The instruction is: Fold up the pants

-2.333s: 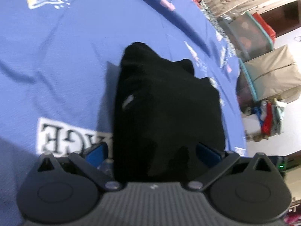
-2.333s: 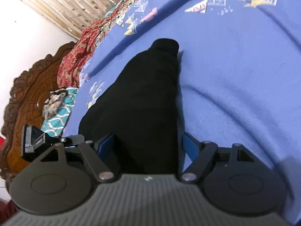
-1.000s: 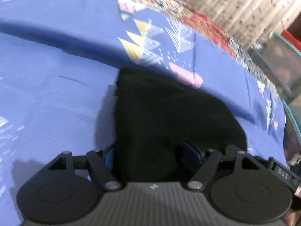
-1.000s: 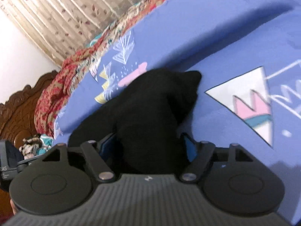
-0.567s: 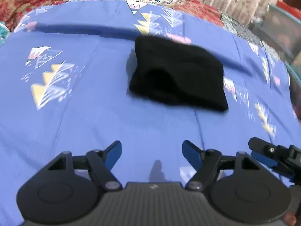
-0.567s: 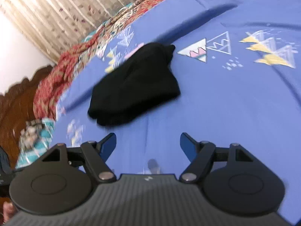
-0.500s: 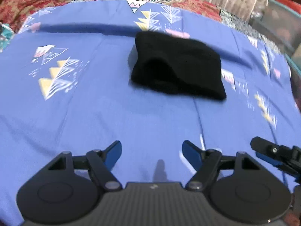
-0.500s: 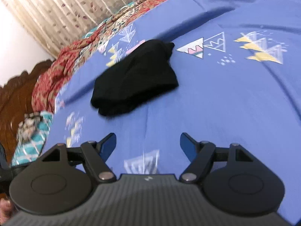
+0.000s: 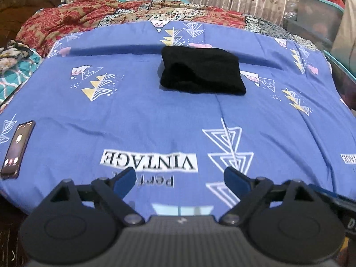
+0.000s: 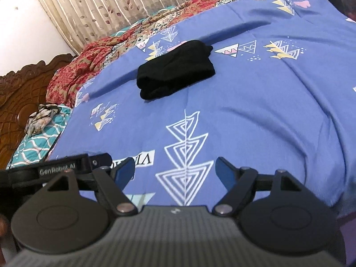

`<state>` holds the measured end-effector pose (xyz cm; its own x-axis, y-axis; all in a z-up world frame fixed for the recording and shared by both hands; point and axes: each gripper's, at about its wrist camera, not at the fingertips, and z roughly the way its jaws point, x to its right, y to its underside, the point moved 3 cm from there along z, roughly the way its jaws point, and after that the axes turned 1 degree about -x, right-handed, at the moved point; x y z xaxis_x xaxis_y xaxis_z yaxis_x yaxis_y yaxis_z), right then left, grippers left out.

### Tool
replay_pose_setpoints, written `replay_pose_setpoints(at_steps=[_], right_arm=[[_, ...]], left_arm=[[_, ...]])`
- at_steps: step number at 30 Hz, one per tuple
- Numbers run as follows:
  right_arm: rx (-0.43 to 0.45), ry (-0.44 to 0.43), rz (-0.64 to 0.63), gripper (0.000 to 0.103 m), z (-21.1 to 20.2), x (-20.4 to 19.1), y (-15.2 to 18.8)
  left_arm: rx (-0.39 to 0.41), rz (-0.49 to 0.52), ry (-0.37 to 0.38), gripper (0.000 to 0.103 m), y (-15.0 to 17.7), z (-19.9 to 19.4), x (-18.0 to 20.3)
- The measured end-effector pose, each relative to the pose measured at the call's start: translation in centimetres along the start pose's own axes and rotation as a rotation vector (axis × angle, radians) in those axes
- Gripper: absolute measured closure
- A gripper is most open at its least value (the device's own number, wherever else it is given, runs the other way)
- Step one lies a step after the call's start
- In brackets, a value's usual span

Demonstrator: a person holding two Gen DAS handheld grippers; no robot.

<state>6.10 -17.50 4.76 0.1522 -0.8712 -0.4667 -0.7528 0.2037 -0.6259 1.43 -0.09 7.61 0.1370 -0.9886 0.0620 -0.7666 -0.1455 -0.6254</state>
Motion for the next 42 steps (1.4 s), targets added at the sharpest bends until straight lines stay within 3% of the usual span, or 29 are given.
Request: replay_pose_setpoints(at_steps=[4,10,26,42], right_arm=[[0.000,-0.007,-0.008,0.021,-0.5,-0.6,0.9],[0.000,-0.005,-0.012,0.015,-0.9,-0.7,1.8],[0.027,0.026,0.030,0.014,-1.8,0.5,2.5],[-0.005,0.044,0.042,0.014,-1.6,0.3,2.9]], left_arm=[[-0.001,0.014,-0.011,0.011,1.4,-0.9,0.4],[-0.003,0.017,-0.042,0.000,2.6,-1.8,0.5],[0.018,0.012,-0.127,0.000,3.2,-2.4,-0.5],[0.026,0.053,-0.224,0.000,3.0,-2.2,-1.1]])
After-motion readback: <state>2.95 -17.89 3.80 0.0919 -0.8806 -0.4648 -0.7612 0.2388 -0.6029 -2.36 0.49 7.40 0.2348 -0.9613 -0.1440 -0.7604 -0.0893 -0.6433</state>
